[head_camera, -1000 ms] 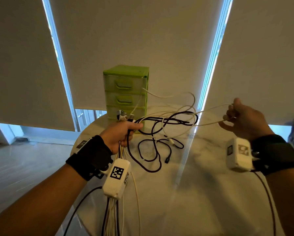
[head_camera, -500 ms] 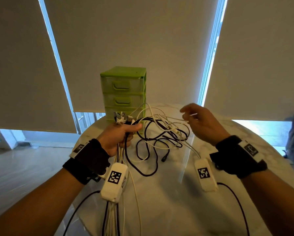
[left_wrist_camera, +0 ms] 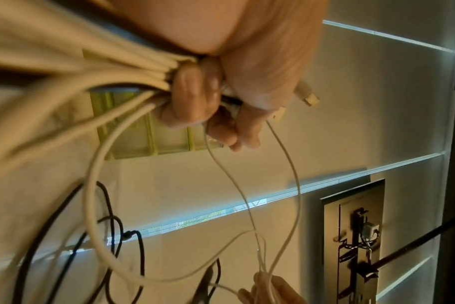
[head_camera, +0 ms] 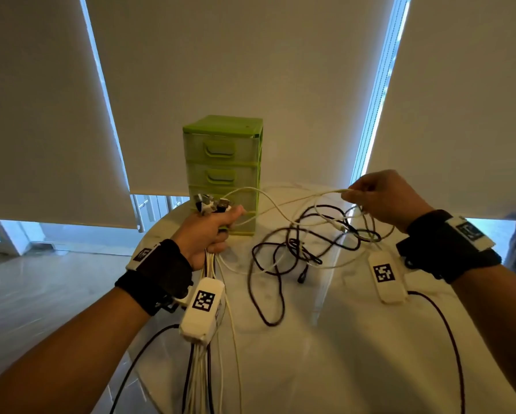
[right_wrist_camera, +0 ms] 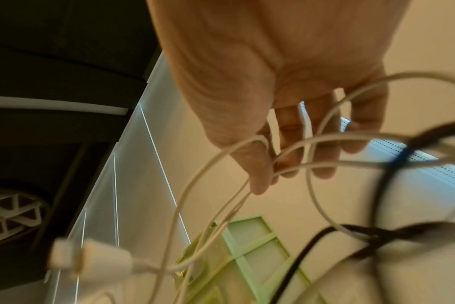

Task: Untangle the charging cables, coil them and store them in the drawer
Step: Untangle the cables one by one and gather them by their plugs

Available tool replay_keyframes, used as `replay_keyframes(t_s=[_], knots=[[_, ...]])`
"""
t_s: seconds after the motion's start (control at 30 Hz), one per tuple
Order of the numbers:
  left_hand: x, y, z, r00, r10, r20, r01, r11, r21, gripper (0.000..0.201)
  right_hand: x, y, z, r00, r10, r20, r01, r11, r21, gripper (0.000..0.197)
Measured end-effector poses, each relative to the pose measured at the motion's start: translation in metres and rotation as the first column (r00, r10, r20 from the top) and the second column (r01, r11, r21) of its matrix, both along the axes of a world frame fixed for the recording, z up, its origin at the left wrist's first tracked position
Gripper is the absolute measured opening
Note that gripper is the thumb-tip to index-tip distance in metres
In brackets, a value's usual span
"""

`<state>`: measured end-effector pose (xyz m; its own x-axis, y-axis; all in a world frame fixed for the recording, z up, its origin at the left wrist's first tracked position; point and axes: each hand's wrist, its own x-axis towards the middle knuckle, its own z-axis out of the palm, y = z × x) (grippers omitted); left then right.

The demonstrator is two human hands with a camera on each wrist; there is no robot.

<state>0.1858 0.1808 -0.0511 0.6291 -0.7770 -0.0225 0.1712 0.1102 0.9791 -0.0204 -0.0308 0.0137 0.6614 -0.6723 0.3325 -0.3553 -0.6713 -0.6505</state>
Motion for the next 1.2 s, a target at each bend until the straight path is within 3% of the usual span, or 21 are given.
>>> replay_keyframes(t_s=[0.1,0.23,0.27,0.37,0.47,0.5,0.57,0.6,0.67,0.73,0.8,0.87,0.97,1.07,1.2], knots=[[0.004,-0.004,0.000,0.993,0.119,-0.006,-0.118,0.993,0.019,0.028,0.002,-0.004,0.002,0.999,-0.041,0.024,0.043,0.998,-0.049,0.015],[0.006,-0.005,-0.004,0.925,0.345,0.156,-0.360,0.929,0.080,0.011,0.003,-0.010,0.007,0.983,-0.120,0.137,0.127,0.991,-0.046,0.012],[0.010,-0.004,-0.007,0.900,0.396,0.181,-0.414,0.907,0.074,0.017,0.003,-0.011,0.006,0.979,-0.121,0.165,0.126,0.992,-0.023,0.012],[0.023,-0.001,-0.012,0.878,0.444,0.178,-0.466,0.878,0.105,0.019,0.005,-0.013,0.004,0.939,-0.190,0.288,0.205,0.979,-0.022,0.012],[0.034,0.006,-0.010,0.871,0.489,0.052,-0.492,0.864,0.111,0.013,0.001,-0.021,0.008,0.856,-0.268,0.441,0.285,0.958,0.028,0.015],[0.039,0.009,-0.010,0.859,0.512,-0.001,-0.510,0.854,0.101,0.014,-0.003,-0.024,0.011,0.855,-0.257,0.450,0.230,0.966,0.115,0.019],[0.048,0.016,-0.011,0.818,0.568,-0.089,-0.562,0.823,0.083,0.014,-0.017,-0.025,0.017,0.932,-0.115,0.345,-0.002,0.947,0.320,0.028],[0.051,0.019,-0.011,0.796,0.594,-0.118,-0.589,0.805,0.078,0.014,-0.025,-0.026,0.020,0.958,0.001,0.286,-0.127,0.898,0.421,0.036],[0.055,0.021,-0.010,0.777,0.612,-0.148,-0.611,0.790,0.055,0.016,-0.036,-0.028,0.026,0.937,0.150,0.315,-0.306,0.788,0.535,0.047],[0.051,0.017,-0.005,0.793,0.590,-0.153,-0.595,0.803,0.011,0.014,-0.037,-0.026,0.029,0.908,0.103,0.405,-0.319,0.798,0.512,0.031],[0.041,0.009,0.003,0.835,0.536,-0.124,-0.543,0.839,-0.031,0.010,-0.031,-0.017,0.029,0.905,0.017,0.425,-0.210,0.886,0.412,0.016],[0.028,0.000,0.013,0.880,0.468,-0.082,-0.473,0.878,-0.067,0.015,-0.023,-0.007,0.026,0.911,0.021,0.411,-0.163,0.936,0.313,0.019],[0.006,-0.009,0.032,0.923,0.384,0.026,-0.379,0.919,-0.105,0.021,-0.018,0.004,0.029,0.888,0.037,0.459,-0.190,0.938,0.291,0.021],[-0.021,-0.015,0.047,0.932,0.285,0.224,-0.279,0.958,-0.059,0.019,-0.019,0.012,0.039,0.873,0.094,0.478,-0.277,0.902,0.330,0.024],[-0.051,-0.028,0.060,0.918,0.014,0.397,-0.006,1.000,-0.022,0.022,-0.029,0.028,0.049,0.870,0.217,0.444,-0.362,0.891,0.274,0.026]])
